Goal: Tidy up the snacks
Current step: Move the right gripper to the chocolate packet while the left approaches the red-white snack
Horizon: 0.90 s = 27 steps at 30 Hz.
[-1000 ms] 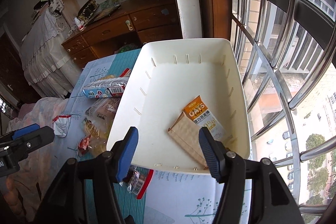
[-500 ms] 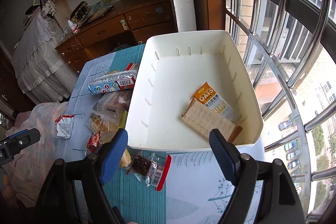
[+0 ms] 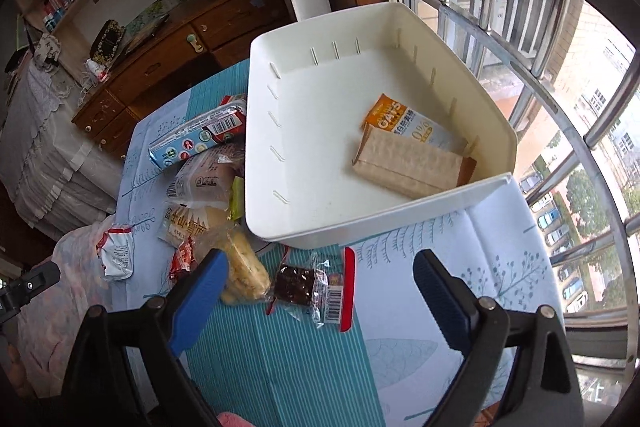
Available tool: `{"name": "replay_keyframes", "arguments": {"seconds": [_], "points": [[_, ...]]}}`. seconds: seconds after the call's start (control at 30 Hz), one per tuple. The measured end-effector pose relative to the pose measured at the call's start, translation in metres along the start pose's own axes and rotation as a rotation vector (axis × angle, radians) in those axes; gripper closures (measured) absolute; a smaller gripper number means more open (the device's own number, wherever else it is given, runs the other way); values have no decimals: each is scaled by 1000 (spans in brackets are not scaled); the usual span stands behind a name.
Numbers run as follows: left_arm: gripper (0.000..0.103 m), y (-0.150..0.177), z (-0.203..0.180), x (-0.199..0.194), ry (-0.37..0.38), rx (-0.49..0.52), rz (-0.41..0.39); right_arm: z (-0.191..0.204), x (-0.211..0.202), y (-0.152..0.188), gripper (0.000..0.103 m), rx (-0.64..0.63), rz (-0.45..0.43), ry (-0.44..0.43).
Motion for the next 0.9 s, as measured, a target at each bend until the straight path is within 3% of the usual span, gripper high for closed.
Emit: {"name": "replay_keyframes", "arguments": {"seconds": [0.23,0.4,0.9], "points": [[23,-2,35,33,-25,34,23,2,27,33,9,155,59,8],[23,-9,51,63,-32,45,43,4,44,51,9,194,88,37],[23,-24,66,151,-39,102,112,7,86,87,11,89,141,155]]}}
Point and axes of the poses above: each gripper's, at about its wrist camera, not at the fingertips, and x roughly the way its jaws point, z to its left, y to its underside, the point moved 10 cm from there along x, roughly the way its jaws point, and after that the axes turned 5 degrees about -y, right-handed, at the moved point
